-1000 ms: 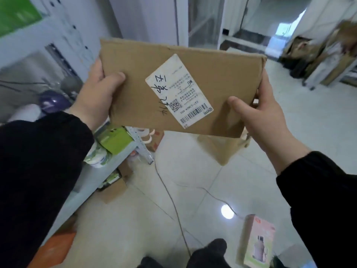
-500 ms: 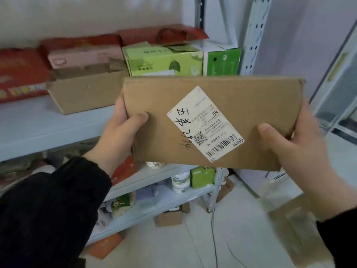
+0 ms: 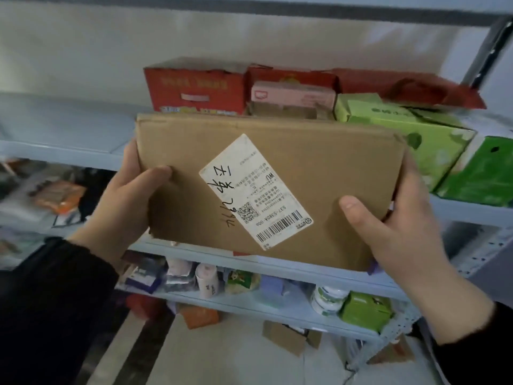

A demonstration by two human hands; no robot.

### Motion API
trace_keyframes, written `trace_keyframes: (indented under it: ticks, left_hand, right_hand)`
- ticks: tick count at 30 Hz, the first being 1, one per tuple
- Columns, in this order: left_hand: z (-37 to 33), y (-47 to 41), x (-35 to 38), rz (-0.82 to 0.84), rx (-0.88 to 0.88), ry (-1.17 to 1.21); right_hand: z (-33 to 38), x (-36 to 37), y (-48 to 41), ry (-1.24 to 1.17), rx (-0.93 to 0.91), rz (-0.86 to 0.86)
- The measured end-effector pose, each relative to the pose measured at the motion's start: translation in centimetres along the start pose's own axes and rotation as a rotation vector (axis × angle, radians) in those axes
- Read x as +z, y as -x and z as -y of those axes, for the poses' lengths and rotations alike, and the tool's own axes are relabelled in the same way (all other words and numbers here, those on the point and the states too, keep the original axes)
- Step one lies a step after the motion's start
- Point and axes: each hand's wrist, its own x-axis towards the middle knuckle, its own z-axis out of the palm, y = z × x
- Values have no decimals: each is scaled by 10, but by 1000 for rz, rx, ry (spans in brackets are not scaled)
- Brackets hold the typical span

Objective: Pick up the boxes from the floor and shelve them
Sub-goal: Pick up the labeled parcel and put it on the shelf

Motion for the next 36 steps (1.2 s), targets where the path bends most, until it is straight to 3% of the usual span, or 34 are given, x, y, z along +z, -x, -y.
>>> trace_keyframes:
  ticks: [9,16,19,23,27,36]
  left_hand:
    - [9,-34,-135,-157,86,-34]
    - [33,-123,-213,-40,121,-206]
    - [38,-163,-219,3,140,-278]
    - [47,-208,-209,18,199,-615]
    - [52,-247,-197,48,196,-651]
    - [68,-289,-178,69,152,-756]
  right_hand:
    - [60,127,-50,-75,-69,91]
    - [97,221,-99,113,-15,67]
    - [94,245,-123,277,0,96]
    - [89,265,-156,465,9,60]
    - [82,275,-194,662,27,36]
    - [57,279,-234,747,91,96]
